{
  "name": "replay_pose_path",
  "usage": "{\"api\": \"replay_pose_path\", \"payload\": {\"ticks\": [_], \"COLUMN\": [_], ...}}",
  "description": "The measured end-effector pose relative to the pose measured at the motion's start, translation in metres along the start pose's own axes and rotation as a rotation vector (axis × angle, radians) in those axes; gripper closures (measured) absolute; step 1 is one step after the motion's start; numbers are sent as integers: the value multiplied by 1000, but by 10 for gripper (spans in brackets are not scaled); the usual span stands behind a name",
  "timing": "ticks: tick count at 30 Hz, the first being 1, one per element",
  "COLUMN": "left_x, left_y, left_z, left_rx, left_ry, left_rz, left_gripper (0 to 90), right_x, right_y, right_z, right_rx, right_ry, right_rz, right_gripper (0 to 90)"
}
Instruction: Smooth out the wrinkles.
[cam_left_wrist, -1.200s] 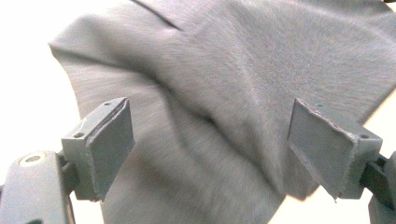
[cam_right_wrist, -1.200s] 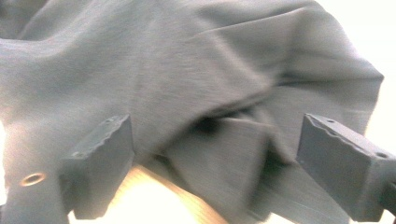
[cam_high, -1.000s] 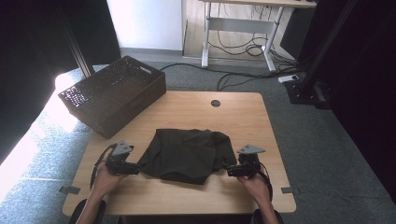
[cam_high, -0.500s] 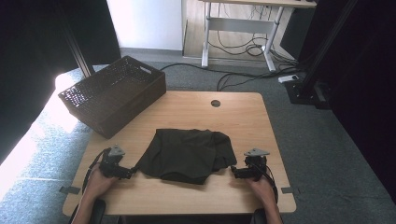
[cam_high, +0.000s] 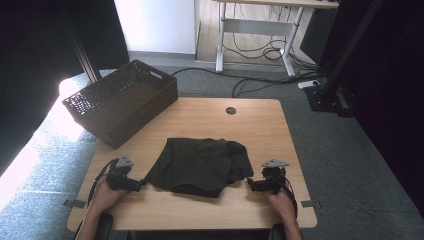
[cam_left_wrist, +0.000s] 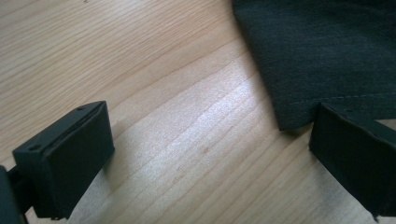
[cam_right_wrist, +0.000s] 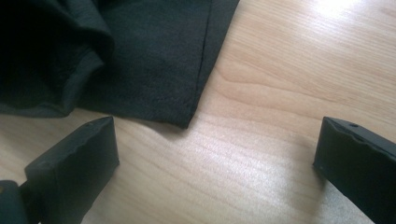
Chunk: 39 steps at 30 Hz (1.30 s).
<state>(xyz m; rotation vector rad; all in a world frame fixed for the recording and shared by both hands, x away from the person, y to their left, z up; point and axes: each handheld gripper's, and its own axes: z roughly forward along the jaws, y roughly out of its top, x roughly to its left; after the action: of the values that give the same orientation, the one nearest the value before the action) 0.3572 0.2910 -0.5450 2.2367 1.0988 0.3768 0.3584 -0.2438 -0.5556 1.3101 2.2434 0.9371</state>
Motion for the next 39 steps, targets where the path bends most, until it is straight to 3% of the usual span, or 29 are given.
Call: {"api": "replay_pose_path", "payload": {"ticks": [1,3,7,8,9,11,15,17,20,21,22,23,24,26,30,34,39], "left_x": [0,1,3,2,1,-4,-12,-13,-13,-13,-14,-14,-15,-17,-17,-16,-23], "left_y": [2,7,28,34,41,55,78,83,83,82,81,80,79,77,71,66,59], "left_z": [-2,-12,-29,-29,-27,-16,14,26,39,40,41,41,41,43,44,43,37], "left_rx": [11,-17,-123,-144,-152,-138,-92,-74,-45,-47,-46,-48,-49,-51,-72,-83,-77], "left_ry": [6,5,-14,-23,-33,-38,-26,-41,-75,-84,-87,-93,-101,-107,-128,-147,-158], "left_rz": [-6,-6,-20,-26,-23,-5,33,47,53,52,57,59,67,76,46,16,18], "left_gripper": [0,0,47,75,112,168,229,335,403,431,454,474,507,563,644,678,688], "right_x": [0,1,2,3,4,9,18,16,14,14,15,15,17,17,23,28,33], "right_y": [0,2,21,28,35,49,69,74,73,71,69,66,63,62,61,60,53], "right_z": [-1,-7,-28,-32,-33,-29,0,18,34,37,41,43,43,42,39,37,30], "right_rx": [12,24,-55,-78,-95,-104,-42,-20,17,33,53,73,50,45,44,40,47], "right_ry": [-4,-2,13,22,42,76,73,57,39,43,48,60,51,57,72,73,101], "right_rz": [5,14,24,33,38,40,4,22,6,2,-13,-41,-62,-56,-69,-67,-86], "right_gripper": [0,0,9,52,119,131,132,134,185,221,321,336,351,425,587,671,675]}}
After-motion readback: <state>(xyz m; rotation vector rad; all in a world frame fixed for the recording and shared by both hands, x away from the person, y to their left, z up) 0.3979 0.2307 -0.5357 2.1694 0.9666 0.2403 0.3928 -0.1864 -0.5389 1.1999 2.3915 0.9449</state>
